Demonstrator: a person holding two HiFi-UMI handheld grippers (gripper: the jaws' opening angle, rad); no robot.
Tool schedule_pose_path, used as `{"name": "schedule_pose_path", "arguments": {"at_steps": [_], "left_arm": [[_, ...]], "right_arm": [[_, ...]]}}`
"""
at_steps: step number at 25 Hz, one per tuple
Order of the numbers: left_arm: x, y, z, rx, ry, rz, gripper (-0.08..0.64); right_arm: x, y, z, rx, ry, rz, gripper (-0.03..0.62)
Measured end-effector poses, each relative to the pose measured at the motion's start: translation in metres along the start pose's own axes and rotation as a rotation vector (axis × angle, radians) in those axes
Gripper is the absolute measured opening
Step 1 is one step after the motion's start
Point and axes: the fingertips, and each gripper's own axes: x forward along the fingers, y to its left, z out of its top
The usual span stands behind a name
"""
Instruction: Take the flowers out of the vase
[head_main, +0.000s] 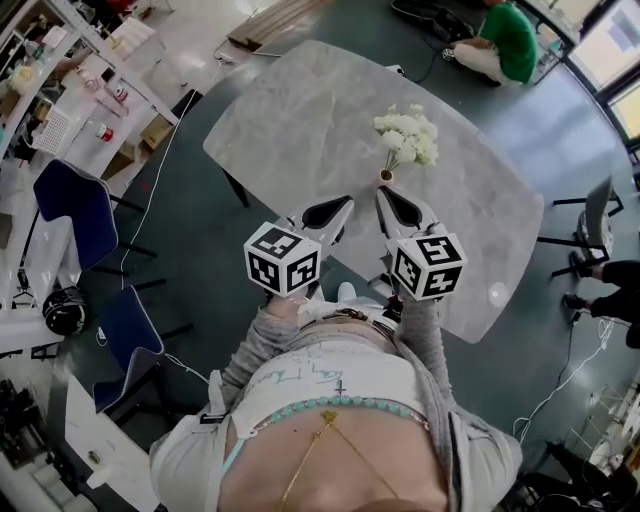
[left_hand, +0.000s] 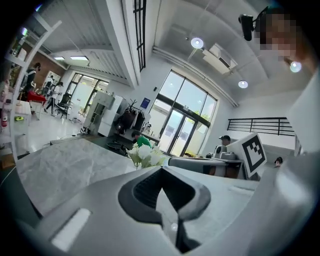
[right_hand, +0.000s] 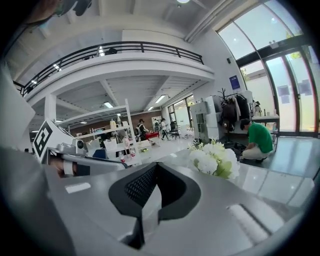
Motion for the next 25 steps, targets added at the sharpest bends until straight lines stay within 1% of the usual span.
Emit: {"name": "schedule_pose_path", "arguments": {"at_steps": [6,14,20,25], "left_arm": [[0.009,0.021,0.015,0.026,0.05,-0.109,0.0],[0.017,0.049,0.02,0.048,0.1,-0.232,0.0],[0.02,0.063,0.022,0.081,0.143,-0.315,0.0],[0.025,0.068,0.018,0.086,0.179,-0.378,0.0]], "right_arm": [[0.016,-0.002,0.009,0.037,-0.02,-0.108,0.026],[0.036,-0.006,0.01,0.076,-0.046,-0.243,0.026],[0.036,-0.016,0.008,0.123,-0.08,-0.369,0.026],[0.028,-0.02,-0.003,0.161,-0.081,-0.456,0.026]]}}
